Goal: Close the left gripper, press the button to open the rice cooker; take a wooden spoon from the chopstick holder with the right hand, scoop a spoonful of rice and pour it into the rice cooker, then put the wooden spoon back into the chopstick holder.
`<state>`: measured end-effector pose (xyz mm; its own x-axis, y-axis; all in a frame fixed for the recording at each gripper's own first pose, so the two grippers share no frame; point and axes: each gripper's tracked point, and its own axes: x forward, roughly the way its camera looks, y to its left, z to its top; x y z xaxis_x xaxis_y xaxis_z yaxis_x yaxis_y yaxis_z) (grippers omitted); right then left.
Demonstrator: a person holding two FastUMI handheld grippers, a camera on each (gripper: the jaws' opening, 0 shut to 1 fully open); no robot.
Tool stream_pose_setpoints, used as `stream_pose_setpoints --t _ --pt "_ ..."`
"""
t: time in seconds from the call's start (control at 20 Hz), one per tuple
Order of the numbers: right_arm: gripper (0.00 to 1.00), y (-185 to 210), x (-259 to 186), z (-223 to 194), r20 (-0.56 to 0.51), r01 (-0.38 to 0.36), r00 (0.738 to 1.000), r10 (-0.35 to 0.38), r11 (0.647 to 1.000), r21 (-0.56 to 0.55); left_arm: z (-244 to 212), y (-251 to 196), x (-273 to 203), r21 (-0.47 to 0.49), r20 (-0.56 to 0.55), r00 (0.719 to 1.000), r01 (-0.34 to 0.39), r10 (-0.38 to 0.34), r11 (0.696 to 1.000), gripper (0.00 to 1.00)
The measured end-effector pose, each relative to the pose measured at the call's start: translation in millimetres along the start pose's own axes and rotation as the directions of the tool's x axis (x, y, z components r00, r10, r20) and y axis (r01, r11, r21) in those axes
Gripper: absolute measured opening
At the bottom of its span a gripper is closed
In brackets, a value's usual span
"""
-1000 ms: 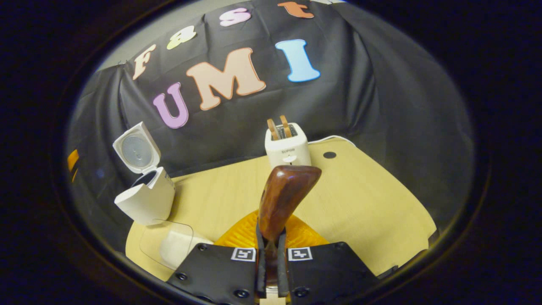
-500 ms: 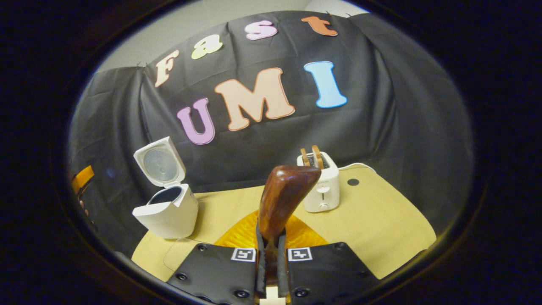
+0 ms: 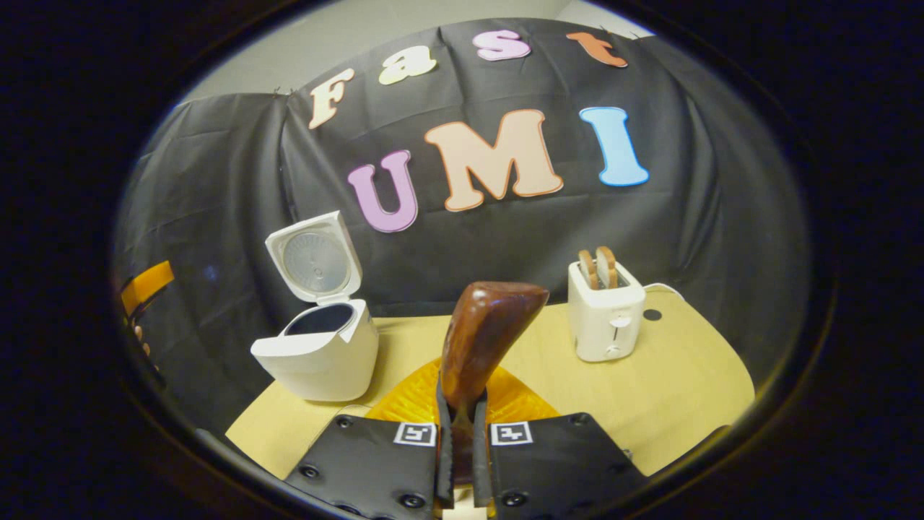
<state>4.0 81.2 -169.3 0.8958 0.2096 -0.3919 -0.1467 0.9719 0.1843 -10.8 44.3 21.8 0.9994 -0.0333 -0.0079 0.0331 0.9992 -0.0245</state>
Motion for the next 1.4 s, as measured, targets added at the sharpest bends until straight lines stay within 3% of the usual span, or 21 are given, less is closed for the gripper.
stream_pose_setpoints --t 0.35,0.85,1.05,1.4 --pt "0.12 34.0 23.0 -45.8 -0.045 -0.002 0.999 -0.001 0.997 -0.072 -1.0 29.2 -3.7 0.010 -0.001 1.000 -0.029 0.029 1.000 0.94" --pt "0.13 32.9 57.7 -100.9 -0.073 0.125 0.987 -0.140 0.975 -0.185 -12.2 60.4 -10.9 -0.004 -0.015 0.998 -0.066 0.065 0.998 0.94" --pt "0.13 41.2 63.5 -106.8 -0.056 0.142 0.986 -0.157 0.966 -0.216 -16.5 72.4 -10.9 -0.001 -0.020 0.996 -0.082 0.082 0.997 0.94" --pt "0.14 62.7 69.7 -122.8 -0.115 0.114 0.986 -0.124 0.989 -0.091 -21.0 84.3 -10.9 -0.010 -0.026 0.996 -0.089 0.088 0.996 0.95"
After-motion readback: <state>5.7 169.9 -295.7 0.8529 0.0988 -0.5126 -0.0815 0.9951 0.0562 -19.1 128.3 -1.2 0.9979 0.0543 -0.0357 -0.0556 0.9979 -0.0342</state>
